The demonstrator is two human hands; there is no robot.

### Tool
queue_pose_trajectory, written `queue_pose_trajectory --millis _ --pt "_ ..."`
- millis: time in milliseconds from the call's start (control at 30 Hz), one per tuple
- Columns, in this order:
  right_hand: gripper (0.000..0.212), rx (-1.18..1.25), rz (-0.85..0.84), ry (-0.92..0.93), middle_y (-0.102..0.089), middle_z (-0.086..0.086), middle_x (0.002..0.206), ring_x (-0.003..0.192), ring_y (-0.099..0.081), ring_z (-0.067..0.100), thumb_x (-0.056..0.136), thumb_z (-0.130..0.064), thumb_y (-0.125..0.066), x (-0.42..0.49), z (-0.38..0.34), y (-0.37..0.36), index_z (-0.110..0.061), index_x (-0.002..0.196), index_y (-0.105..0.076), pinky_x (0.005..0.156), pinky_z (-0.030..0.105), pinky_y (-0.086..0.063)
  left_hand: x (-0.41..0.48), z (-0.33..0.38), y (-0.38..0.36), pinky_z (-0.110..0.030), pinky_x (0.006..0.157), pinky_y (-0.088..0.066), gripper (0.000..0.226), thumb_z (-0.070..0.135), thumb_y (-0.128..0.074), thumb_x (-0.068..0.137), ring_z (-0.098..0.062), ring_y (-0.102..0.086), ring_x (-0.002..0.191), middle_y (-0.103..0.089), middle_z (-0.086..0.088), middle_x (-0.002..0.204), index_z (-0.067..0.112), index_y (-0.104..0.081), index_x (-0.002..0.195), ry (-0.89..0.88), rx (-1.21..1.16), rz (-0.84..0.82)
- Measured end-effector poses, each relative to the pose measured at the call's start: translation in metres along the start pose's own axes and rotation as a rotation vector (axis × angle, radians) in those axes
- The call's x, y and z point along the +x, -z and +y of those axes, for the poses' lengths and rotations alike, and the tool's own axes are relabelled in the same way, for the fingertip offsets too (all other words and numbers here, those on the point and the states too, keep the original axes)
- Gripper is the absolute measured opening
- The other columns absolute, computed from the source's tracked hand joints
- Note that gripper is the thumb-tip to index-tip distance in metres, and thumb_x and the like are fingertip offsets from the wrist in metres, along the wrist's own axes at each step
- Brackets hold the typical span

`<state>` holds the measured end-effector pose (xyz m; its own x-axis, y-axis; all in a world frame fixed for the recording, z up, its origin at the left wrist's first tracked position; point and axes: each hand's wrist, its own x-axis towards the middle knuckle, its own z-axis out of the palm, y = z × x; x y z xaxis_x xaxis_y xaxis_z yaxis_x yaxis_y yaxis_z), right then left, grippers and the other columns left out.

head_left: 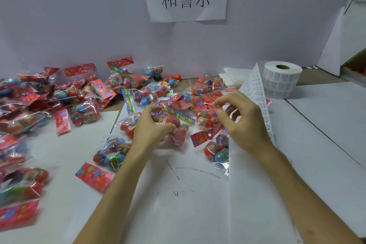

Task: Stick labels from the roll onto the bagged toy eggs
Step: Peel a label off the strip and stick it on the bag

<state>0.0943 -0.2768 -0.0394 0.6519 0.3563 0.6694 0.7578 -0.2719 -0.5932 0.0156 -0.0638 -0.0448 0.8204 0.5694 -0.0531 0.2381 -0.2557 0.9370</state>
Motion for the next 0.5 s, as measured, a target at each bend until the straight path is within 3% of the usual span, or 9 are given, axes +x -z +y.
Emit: queue_pose_trajectory --millis 100,200,300,400,500 --pt "0.026 -0.003 -0.001 -0.002 -0.063 -0.011 0.104 0.088 -0.063 0.003 0.092 -0.007 -0.072 0.000 0.000 0.000 -0.032 0.098 -0.065 0.063 0.008 -0.050 0.001 0.005 0.005 -0.028 0.058 -0.060 0.064 -0.003 -0.082 0.080 -0.030 -0.070 0.101 -0.062 -0.015 0.120 0.022 -0.057 0.134 0.101 -0.174 -0.111" --pt "0.025 0.004 0.011 -0.007 -0.064 -0.010 0.103 0.085 -0.063 0.002 0.091 -0.005 -0.071 0.000 -0.001 0.001 -0.030 0.097 -0.066 0.062 0.007 -0.048 0.000 0.008 0.009 -0.031 0.061 -0.061 0.060 -0.005 -0.079 0.081 -0.027 -0.072 0.092 -0.063 -0.020 0.125 0.018 -0.060 0.134 0.150 -0.307 -0.171" --pt "0.023 0.023 0.044 -0.028 -0.064 -0.008 0.102 0.082 -0.062 -0.003 0.091 -0.005 -0.069 0.000 -0.003 0.003 -0.027 0.095 -0.067 0.061 0.006 -0.046 0.001 0.007 0.011 -0.028 0.063 -0.059 0.055 -0.007 -0.075 0.084 -0.020 -0.075 0.077 -0.068 -0.021 0.120 0.013 -0.062 0.134 0.131 -0.415 -0.138" --pt "0.022 0.017 0.054 -0.053 -0.065 -0.006 0.104 0.084 -0.061 -0.006 0.092 -0.004 -0.069 0.000 -0.004 0.004 -0.026 0.096 -0.067 0.062 0.006 -0.047 0.004 0.005 0.014 -0.031 0.069 -0.060 0.062 -0.010 -0.075 0.083 -0.029 -0.077 0.092 -0.068 -0.021 0.124 0.008 -0.057 0.139 0.120 -0.507 -0.072" --pt "0.022 0.017 0.049 -0.060 -0.065 -0.006 0.104 0.085 -0.061 -0.007 0.092 -0.003 -0.069 0.000 -0.005 0.004 -0.025 0.096 -0.067 0.062 0.005 -0.047 0.005 0.005 0.016 -0.029 0.074 -0.061 0.048 -0.017 -0.067 0.084 -0.033 -0.077 0.098 -0.076 -0.014 0.104 0.001 -0.060 0.128 0.117 -0.653 -0.061"
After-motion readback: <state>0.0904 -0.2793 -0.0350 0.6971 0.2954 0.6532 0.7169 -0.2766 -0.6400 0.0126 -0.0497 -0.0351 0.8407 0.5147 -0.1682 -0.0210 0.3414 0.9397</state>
